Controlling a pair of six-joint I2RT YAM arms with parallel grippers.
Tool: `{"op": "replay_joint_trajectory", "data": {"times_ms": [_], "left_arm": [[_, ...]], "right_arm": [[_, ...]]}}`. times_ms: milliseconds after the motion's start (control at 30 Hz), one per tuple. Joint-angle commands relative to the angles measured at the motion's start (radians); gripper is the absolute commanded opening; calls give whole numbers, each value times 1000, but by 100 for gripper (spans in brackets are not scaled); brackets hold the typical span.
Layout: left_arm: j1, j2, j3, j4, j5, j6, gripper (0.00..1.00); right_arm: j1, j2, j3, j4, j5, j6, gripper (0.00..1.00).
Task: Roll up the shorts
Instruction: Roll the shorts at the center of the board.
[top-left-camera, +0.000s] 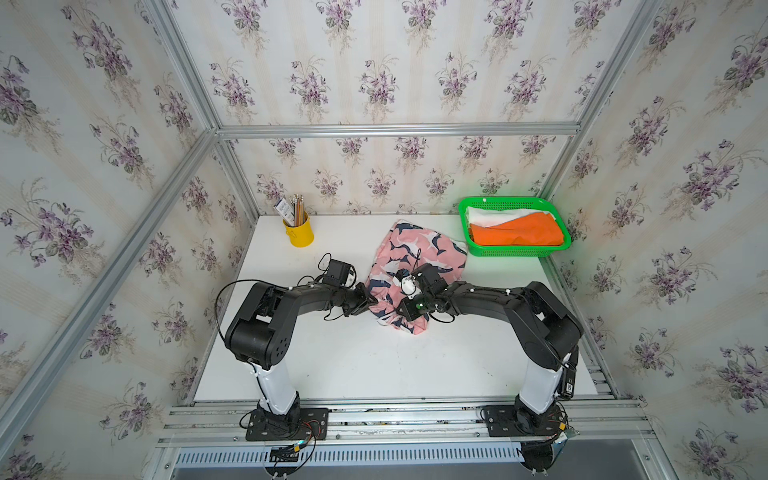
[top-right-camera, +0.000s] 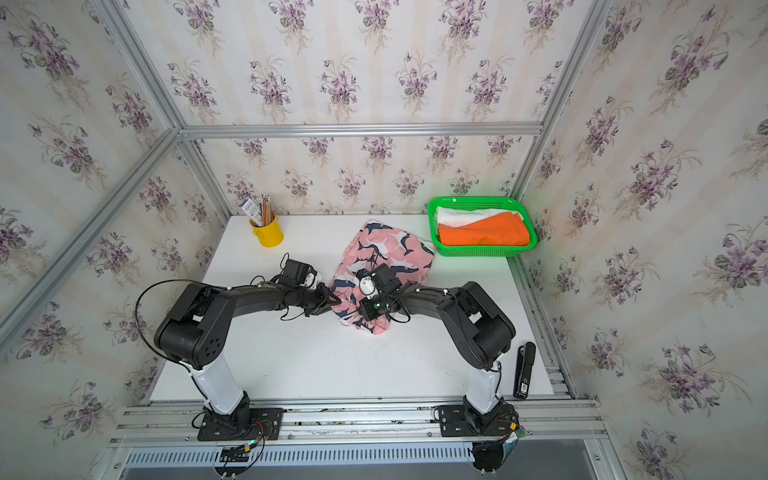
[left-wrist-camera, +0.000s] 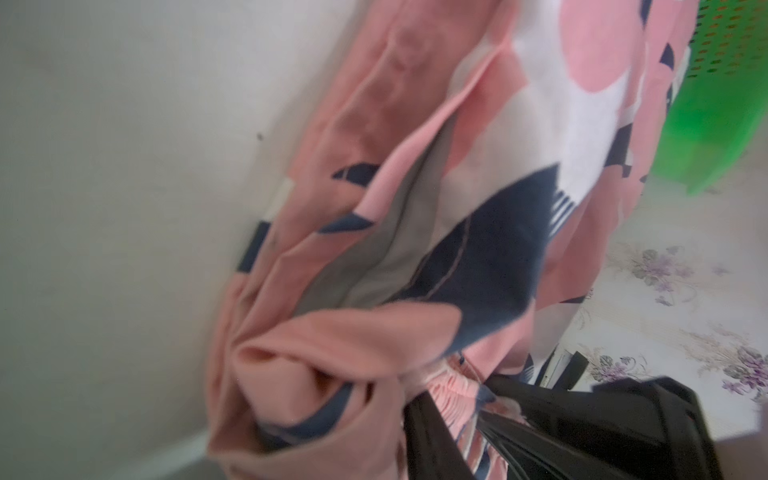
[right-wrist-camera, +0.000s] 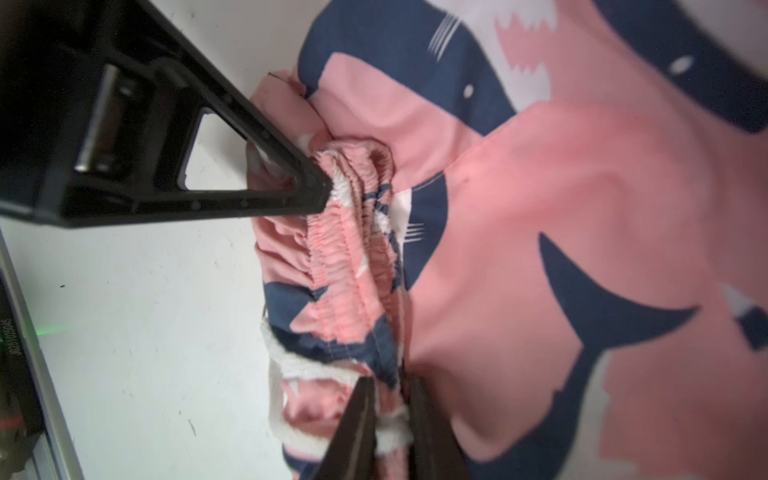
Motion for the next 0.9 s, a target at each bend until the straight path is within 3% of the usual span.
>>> {"op": "replay_joint_trajectory", "data": {"times_ms": [0,100,333,633,700,733,867], "left_arm": [[2,-35,35,-194,-97,66,24],[3,-62,62,-277,-93,91,25],[7,-65,102,-384,-34,125,27],[17,-54,117,-439,23,157,29],[23,-47,117,-442,34,159,29],[27,-44,116,-441,44,159,30],[35,-43,118,-454,64,172,35]], "right_arm": [[61,-84,-20,-52,238,-85,39],[176,-154,-37,-42,428,-180,53],[390,-108,-34,39,649,-314,70],[453,113,-24,107,833,-428,76],[453,128,-33,120,852,-436,71],[452,131,-38,126,868,-433,64],[455,113,-26,82,855,-405,14]]}}
